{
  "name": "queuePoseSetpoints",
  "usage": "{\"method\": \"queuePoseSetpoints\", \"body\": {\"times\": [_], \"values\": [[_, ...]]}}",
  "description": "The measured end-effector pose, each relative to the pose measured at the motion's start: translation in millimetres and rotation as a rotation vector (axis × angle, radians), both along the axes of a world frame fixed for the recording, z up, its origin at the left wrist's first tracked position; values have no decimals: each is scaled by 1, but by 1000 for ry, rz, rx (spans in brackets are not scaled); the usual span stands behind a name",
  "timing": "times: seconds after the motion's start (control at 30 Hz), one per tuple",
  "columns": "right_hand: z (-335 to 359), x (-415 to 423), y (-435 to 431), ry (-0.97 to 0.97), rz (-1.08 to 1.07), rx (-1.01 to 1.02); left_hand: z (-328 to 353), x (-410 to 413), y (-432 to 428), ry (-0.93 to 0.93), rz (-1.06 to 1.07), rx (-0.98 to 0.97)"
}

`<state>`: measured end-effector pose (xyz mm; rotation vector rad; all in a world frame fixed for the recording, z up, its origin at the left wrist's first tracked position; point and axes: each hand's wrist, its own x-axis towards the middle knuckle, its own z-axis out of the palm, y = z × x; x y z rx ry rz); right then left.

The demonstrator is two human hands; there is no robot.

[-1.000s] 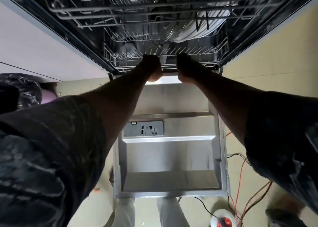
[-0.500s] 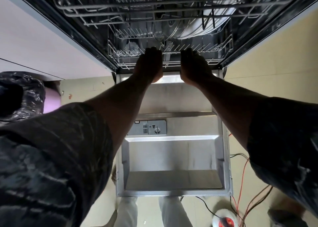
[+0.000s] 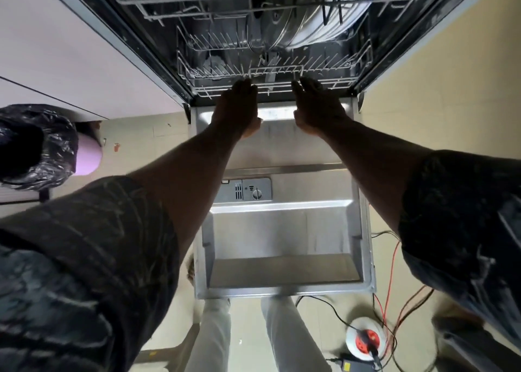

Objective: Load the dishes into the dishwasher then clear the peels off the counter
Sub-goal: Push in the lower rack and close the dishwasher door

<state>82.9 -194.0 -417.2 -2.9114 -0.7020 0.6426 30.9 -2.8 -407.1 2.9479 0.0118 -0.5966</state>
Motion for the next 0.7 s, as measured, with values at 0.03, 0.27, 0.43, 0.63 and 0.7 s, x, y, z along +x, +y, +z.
{"method": "queuePoseSetpoints", "body": {"times": [0.03,0.27,0.43,0.63,0.7], "values": [[2,-10,-3,-7,11,-16,2,-10,-2,-4,3,-3],[5,-119,-32,57,-32,-61,-4,-109,-12,69,3,-33],[1,-221,-56,183,-163,-87,-14,-201,-24,201,89,-95],[-26,-343,-87,338,-385,-109,-42,-334,-30,396,220,-104],[-36,-379,-94,377,-468,-97,-53,-376,-32,425,296,-135]]}}
